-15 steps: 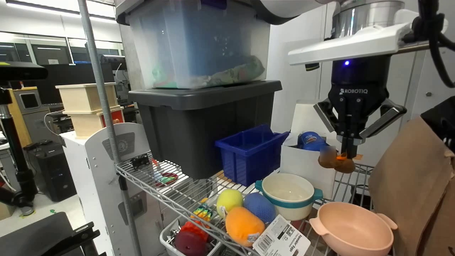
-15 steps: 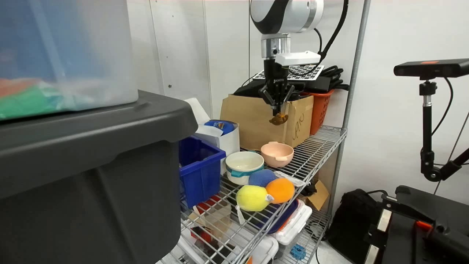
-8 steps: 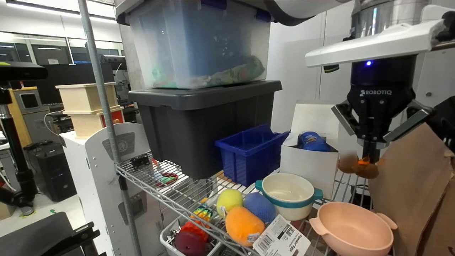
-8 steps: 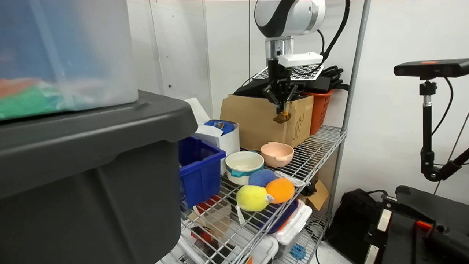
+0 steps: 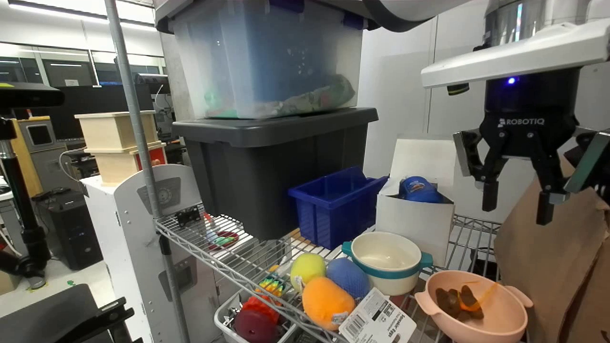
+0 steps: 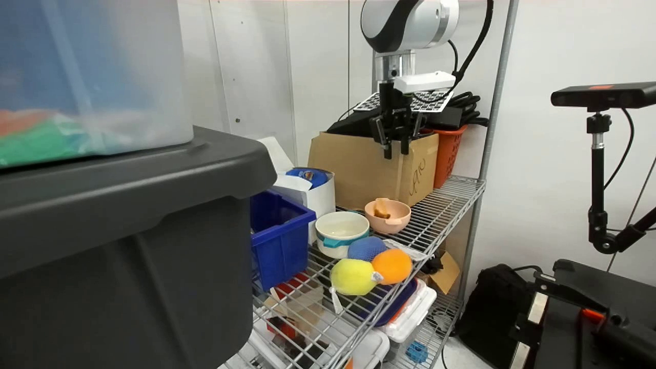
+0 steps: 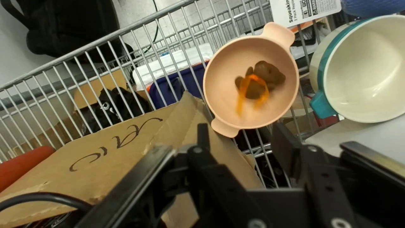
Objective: Pick up the bear plush toy and put it in the bowl
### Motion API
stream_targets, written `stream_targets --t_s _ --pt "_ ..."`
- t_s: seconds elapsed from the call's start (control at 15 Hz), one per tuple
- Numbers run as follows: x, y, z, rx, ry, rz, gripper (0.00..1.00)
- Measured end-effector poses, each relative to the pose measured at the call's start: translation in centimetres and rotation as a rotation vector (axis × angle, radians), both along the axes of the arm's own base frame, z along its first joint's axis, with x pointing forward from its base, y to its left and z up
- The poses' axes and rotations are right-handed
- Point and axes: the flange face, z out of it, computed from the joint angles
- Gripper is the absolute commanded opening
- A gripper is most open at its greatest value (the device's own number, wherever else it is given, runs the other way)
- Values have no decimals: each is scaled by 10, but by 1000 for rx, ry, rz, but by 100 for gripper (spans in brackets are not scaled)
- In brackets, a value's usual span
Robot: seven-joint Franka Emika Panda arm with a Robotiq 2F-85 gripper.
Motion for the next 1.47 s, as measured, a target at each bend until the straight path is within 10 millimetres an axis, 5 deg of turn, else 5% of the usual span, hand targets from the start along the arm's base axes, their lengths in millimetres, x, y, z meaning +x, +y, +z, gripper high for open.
stream_targets --t_s 0.13,0.6,1.0,1.47 --pt "1 0 4 -7 -5 4 99" --pt "-21 11 56 -49 -13 42 100" --pt "-83 52 89 -13 28 89 100" --pt "-174 141 90 42 112 262 100"
